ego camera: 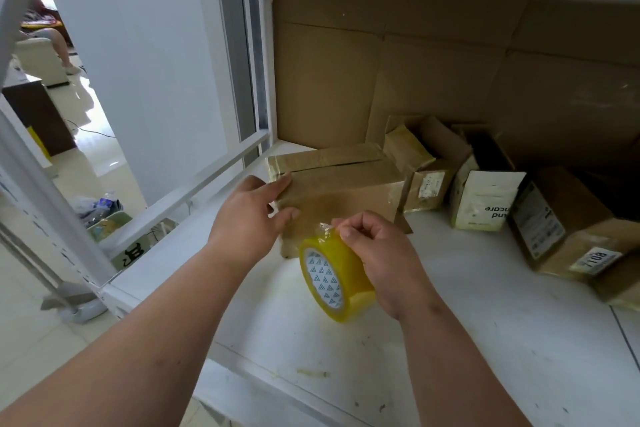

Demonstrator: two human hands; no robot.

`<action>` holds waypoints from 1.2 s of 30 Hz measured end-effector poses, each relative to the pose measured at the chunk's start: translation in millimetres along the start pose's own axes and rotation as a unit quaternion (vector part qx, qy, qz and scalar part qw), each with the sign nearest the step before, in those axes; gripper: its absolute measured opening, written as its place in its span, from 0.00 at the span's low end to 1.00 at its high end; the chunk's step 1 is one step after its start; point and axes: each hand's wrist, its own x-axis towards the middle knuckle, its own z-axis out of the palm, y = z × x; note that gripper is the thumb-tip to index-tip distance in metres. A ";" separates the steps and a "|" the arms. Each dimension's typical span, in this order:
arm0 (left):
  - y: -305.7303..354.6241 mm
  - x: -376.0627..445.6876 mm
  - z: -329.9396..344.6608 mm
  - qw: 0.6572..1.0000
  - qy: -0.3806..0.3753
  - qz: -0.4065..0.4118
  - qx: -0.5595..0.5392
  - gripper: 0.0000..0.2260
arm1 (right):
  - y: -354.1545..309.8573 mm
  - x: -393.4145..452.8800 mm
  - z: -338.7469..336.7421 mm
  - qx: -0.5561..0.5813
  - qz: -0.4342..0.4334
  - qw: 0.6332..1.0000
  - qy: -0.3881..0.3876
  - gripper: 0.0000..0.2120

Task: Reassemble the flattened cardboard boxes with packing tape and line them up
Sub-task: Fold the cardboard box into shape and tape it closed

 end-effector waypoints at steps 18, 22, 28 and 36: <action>-11.0 15.4 -9.7 0.999 -0.014 0.048 0.017 0.25 | 2.7 25.3 -11.6 -0.079 -0.031 0.987 0.135 0.07; -6.0 5.4 5.4 0.999 0.008 0.029 0.011 0.30 | 8.3 27.6 -12.5 -0.088 -0.033 0.987 0.130 0.07; -6.9 6.7 9.3 0.999 0.011 0.043 -0.031 0.30 | 18.0 31.3 -14.3 -0.114 -0.008 0.980 0.163 0.07; -23.6 7.8 -4.3 0.994 -0.049 0.059 -0.080 0.26 | 11.5 36.2 -22.1 -0.070 -0.013 0.987 0.143 0.06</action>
